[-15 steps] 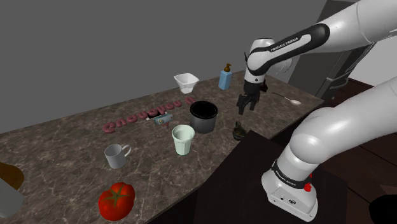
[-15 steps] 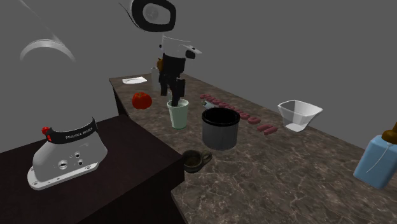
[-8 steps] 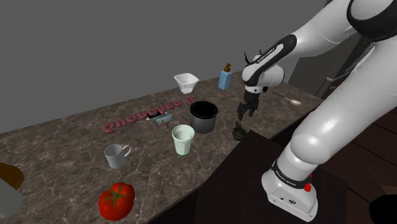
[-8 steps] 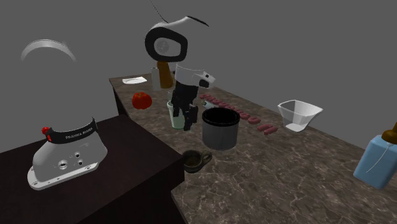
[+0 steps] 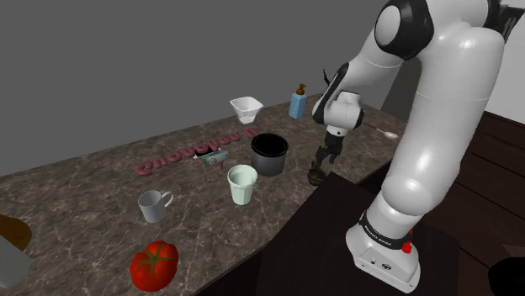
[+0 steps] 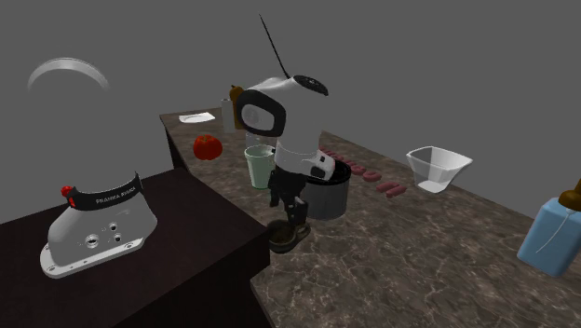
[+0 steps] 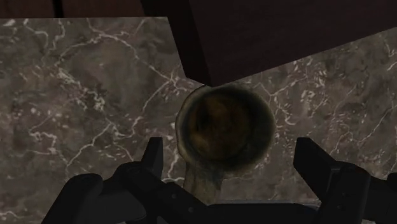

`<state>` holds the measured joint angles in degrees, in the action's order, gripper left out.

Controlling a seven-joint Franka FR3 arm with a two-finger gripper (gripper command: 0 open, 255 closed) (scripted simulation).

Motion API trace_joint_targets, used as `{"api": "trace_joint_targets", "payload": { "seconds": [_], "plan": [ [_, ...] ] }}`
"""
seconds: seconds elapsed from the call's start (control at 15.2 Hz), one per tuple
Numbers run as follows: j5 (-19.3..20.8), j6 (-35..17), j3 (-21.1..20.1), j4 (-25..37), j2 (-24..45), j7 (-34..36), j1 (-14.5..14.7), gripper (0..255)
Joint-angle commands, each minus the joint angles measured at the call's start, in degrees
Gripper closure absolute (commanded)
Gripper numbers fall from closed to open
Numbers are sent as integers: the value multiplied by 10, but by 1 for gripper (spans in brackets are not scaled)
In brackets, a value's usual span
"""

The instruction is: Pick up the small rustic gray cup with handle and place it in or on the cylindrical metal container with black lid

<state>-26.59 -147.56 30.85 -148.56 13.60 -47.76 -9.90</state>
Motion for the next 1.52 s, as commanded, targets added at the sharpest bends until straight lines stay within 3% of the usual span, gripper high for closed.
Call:
{"api": "trace_joint_targets", "payload": {
  "seconds": [0.0, 0.13, 0.59, 1.12, 1.19, 1.45],
  "plan": [
    [-68, -8, -28, 32, 57, -60, -34, 0],
    [-111, -14, -54, 62, 102, -99, -68, 0],
    [-175, -51, -106, 77, 159, -145, -100, 0],
    [-179, -54, -110, 78, 163, -148, -102, 0],
    [-179, -54, -110, 78, 163, -148, -102, 255],
    [-179, -54, -110, 78, 163, -148, -102, 255]
  ]
}}
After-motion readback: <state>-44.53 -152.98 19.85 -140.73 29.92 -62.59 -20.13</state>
